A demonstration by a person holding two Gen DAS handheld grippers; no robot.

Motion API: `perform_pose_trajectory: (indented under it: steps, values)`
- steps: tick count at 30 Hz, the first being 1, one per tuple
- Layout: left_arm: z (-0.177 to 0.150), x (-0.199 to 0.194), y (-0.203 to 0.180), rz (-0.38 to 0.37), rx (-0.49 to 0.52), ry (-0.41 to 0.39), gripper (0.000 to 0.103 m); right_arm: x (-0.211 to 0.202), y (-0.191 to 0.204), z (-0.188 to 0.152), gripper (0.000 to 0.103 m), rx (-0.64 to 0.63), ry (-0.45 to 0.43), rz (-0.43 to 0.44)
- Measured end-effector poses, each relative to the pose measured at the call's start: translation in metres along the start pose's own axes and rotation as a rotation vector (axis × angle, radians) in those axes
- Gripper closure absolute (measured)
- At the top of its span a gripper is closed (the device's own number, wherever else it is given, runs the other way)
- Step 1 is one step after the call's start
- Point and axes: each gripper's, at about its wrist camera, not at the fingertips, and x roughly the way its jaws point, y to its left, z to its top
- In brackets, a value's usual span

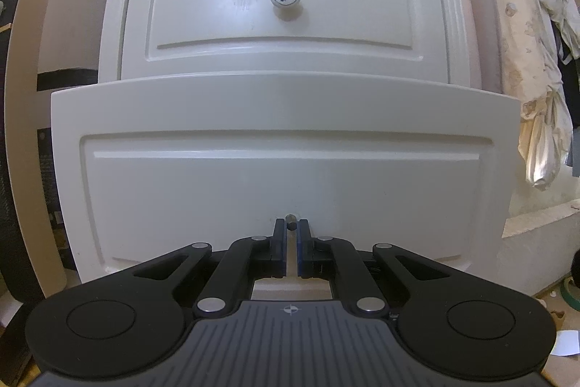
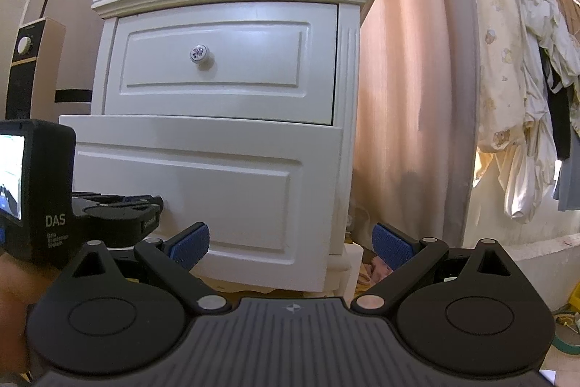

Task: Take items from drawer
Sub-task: 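Pull the lower drawer outward by its knob with the left gripper, then regrip the knob with the left gripper and keep pulling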

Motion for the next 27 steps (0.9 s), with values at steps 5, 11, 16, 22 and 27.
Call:
perform_pose_trajectory:
  steps: [5,11,16,22,27]
  values:
    - [-0.001,-0.017,0.000,-0.010,0.011,-0.006,0.103,-0.009,0.002,0.000,0.000,-0.002,-0.007,0.002]
    - [0.000,-0.031,0.001,-0.028,0.006,-0.002,0.103,-0.019,0.006,0.001,0.000,0.004,-0.016,0.006]
    - [0.000,-0.037,0.000,-0.025,0.010,-0.008,0.103,-0.026,0.007,0.002,0.000,0.003,-0.026,0.006]
    - [0.004,-0.018,0.004,-0.018,0.004,0.011,0.103,-0.027,0.007,0.003,0.000,0.000,-0.029,0.003]
    - [0.007,-0.004,0.001,-0.009,0.025,0.020,0.089,-0.022,0.005,0.001,0.000,0.000,-0.014,-0.002]
